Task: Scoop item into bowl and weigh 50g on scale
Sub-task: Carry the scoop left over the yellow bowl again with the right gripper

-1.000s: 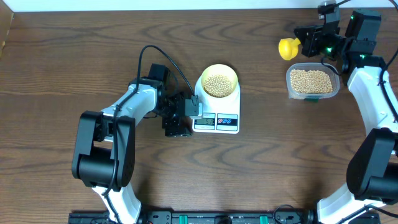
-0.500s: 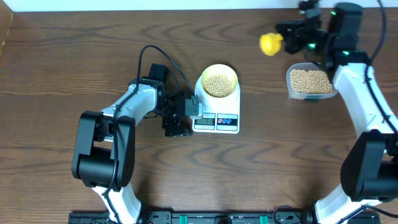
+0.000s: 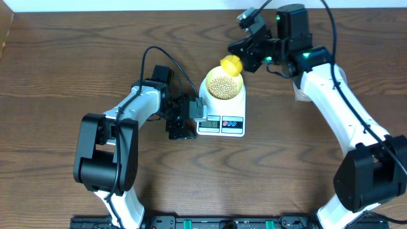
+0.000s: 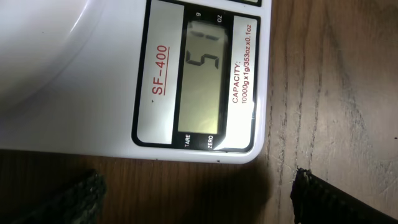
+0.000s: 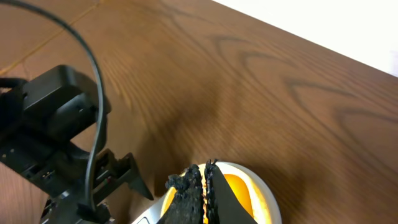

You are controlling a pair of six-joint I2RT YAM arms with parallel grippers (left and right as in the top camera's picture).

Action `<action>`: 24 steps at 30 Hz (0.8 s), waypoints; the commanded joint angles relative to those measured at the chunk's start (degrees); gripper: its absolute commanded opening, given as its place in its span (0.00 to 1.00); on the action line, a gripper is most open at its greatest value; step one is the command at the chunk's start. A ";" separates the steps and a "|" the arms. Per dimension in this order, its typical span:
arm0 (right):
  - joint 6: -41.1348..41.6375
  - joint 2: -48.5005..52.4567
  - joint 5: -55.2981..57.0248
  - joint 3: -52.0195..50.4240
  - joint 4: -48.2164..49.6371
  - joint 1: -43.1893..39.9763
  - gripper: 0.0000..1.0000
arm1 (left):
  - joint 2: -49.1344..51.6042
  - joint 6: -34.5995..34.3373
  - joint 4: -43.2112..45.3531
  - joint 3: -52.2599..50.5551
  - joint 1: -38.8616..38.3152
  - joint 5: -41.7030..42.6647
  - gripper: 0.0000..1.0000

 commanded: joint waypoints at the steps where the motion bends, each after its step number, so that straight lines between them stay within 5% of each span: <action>1: -7.02 -0.17 1.22 -0.52 -0.42 3.06 0.01 | 0.35 0.98 -0.04 -0.61 -0.11 0.70 0.98; 15: -20.83 2.73 16.65 -1.14 -0.96 11.61 0.01 | 0.35 0.98 -0.04 -0.61 -0.11 0.72 0.98; 24: -20.98 5.51 19.17 -1.14 -1.95 11.19 0.01 | 0.35 0.98 -0.04 -0.61 -0.11 0.72 0.98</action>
